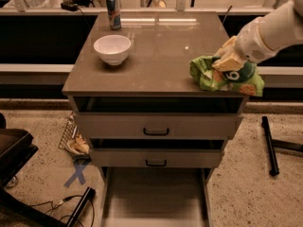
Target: Pick green rice chip bag from bottom drawer and place on counter
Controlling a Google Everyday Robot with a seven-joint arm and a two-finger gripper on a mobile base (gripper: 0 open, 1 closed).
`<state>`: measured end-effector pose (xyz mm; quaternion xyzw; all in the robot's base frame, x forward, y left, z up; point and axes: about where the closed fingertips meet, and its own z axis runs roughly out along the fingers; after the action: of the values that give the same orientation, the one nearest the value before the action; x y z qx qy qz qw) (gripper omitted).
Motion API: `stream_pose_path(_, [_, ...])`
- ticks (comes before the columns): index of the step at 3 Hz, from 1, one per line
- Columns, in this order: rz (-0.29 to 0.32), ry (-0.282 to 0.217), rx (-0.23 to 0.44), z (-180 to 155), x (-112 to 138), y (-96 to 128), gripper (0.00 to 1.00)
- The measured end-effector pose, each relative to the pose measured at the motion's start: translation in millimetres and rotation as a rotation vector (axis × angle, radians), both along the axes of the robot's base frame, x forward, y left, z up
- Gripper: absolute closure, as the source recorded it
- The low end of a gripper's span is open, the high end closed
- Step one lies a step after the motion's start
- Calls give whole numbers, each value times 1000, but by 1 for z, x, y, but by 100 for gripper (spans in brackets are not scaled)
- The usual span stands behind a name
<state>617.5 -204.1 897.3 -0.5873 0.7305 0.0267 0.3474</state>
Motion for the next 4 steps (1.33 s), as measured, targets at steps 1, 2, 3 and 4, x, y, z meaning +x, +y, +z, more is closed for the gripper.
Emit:
stream_pose_path(1, [138,33,28,-27,55,16,100])
stream_pose_path(2, [138,33,28,-26,55,16,100])
stream_pose_path(3, [141,36,28,-29,55,18,82])
stream_pose_path(4, [144,39,29,-31,56,19,60])
